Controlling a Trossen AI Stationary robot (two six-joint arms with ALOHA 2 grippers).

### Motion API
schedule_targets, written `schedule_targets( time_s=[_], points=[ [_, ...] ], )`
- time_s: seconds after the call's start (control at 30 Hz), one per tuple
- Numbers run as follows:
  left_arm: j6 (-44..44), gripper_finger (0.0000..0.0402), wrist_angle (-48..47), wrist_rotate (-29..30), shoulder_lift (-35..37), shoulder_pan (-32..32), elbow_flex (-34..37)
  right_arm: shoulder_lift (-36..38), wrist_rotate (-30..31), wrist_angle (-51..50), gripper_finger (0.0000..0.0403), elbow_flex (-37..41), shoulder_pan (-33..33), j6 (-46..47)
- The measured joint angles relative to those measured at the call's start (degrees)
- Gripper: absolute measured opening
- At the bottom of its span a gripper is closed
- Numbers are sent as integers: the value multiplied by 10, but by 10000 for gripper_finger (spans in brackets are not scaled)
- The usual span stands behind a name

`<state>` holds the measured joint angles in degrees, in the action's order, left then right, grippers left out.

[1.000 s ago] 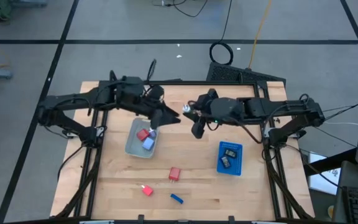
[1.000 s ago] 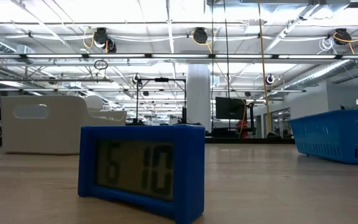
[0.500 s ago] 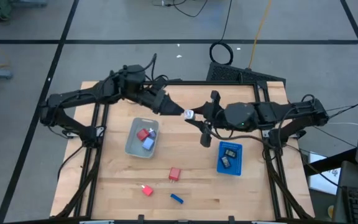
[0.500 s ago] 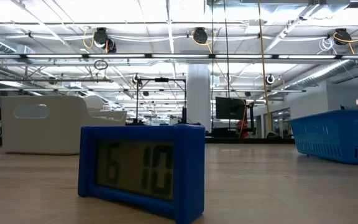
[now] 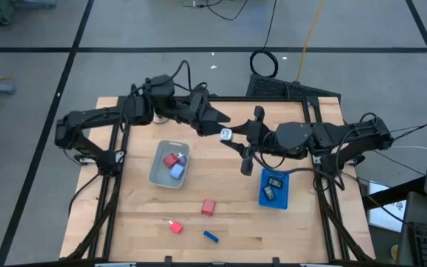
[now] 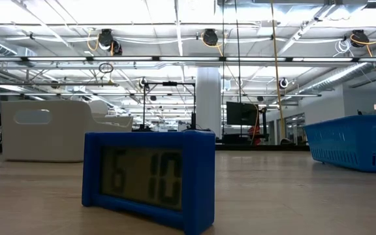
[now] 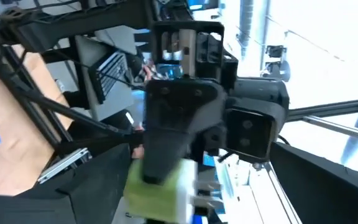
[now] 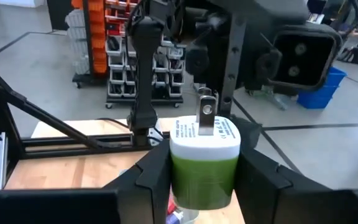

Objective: Pick & Place Office items
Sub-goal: Put the green charger adapter into the gray bin

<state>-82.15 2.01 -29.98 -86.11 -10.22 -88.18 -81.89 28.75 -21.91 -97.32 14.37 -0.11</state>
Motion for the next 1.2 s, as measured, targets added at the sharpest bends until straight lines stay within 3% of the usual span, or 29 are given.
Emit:
schedule_targets(
  time_s=[1.2],
  points=[
    [-20,397,55,-15,-7,8,1,0,29,36,127,0,-22,-67]
  ],
)
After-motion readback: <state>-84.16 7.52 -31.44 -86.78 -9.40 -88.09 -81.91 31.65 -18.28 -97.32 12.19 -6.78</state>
